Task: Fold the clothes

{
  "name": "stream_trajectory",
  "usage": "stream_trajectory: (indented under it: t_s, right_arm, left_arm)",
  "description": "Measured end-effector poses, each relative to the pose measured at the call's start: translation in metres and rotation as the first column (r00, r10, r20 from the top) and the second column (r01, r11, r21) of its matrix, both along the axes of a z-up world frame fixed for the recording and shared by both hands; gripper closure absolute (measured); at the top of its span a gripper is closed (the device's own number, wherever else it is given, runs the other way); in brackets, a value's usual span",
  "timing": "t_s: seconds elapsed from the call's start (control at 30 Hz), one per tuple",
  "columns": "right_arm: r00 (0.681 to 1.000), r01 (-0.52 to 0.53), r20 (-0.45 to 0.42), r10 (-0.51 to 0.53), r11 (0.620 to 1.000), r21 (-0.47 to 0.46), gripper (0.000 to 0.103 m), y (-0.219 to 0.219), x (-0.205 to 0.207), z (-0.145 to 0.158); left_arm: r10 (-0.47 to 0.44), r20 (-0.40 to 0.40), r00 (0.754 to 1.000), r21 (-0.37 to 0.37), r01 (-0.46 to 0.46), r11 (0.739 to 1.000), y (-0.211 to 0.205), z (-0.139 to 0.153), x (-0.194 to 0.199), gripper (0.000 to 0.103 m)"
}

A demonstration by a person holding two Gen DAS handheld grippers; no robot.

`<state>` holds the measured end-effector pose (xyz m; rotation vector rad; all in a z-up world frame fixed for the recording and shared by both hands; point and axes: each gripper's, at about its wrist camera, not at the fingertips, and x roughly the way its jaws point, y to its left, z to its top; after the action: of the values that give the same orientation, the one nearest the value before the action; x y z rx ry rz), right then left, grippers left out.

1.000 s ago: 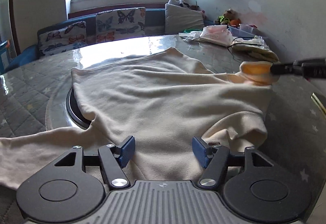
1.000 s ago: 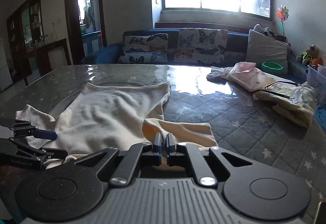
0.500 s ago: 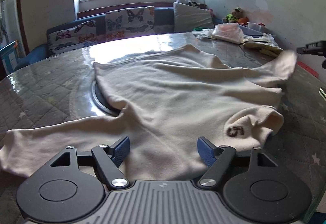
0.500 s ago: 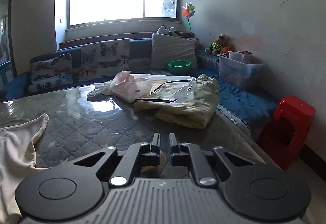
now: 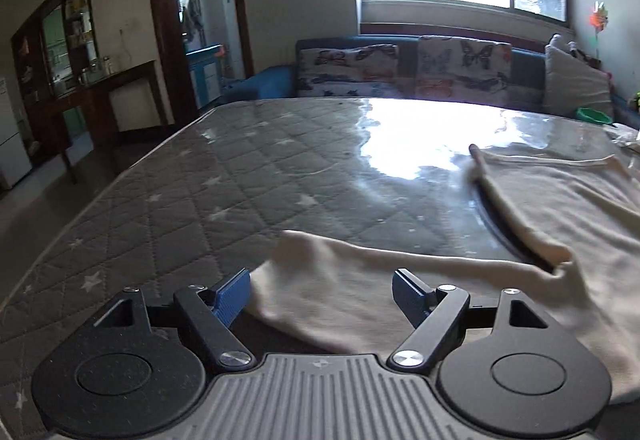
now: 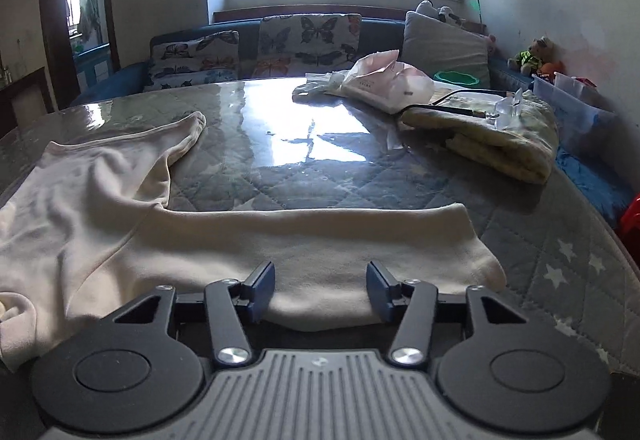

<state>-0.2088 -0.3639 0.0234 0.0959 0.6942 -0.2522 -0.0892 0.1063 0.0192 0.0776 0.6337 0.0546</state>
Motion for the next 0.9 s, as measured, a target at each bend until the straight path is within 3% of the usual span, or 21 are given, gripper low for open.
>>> stream_trajectory:
  t_s: [0.17, 0.27, 0.33, 0.4, 0.5, 0.73, 0.9]
  right_arm:
    - [1.000, -0.004, -0.011, 0.003, 1.000, -0.020, 0.043, 0.006, 0.006, -0.002]
    - [1.000, 0.003, -0.015, -0.003, 1.000, -0.023, 0.038, 0.006, 0.010, -0.004]
    - [1.000, 0.005, -0.016, -0.006, 1.000, -0.025, 0.036, 0.004, -0.007, 0.002]
    - [1.000, 0.011, -0.017, -0.012, 1.000, -0.029, 0.033, 0.004, -0.006, 0.002]
    - [1.000, 0.018, -0.017, -0.018, 0.999, -0.034, 0.032, 0.006, -0.006, 0.001]
    - [0.999, -0.024, -0.030, 0.023, 0.999, -0.030, 0.024, 0.016, -0.011, 0.002]
    - [0.997, -0.076, -0.009, 0.076, 0.997, -0.010, 0.022, 0.027, -0.012, 0.002]
  left_arm:
    - [0.074, -0.028, 0.997, -0.018, -0.075, 0.997, 0.012, -0.012, 0.012, 0.020]
    - [0.109, -0.031, 0.994, -0.076, -0.111, 0.991, 0.024, -0.014, 0.015, 0.018]
    - [0.100, -0.030, 0.995, -0.104, -0.102, 0.989, 0.029, -0.014, 0.017, 0.022]
    - [0.073, -0.012, 0.997, -0.104, -0.074, 0.992, 0.029, -0.013, 0.017, 0.054]
    - [0.048, -0.008, 0.999, -0.110, -0.049, 0.993, 0.027, -0.010, 0.019, 0.089]
    - [0.187, 0.054, 0.981, -0.025, -0.186, 0.982, 0.050, 0.002, 0.011, 0.093]
    - [0.201, 0.003, 0.980, 0.033, -0.201, 0.979, 0.060, -0.008, 0.020, 0.089]
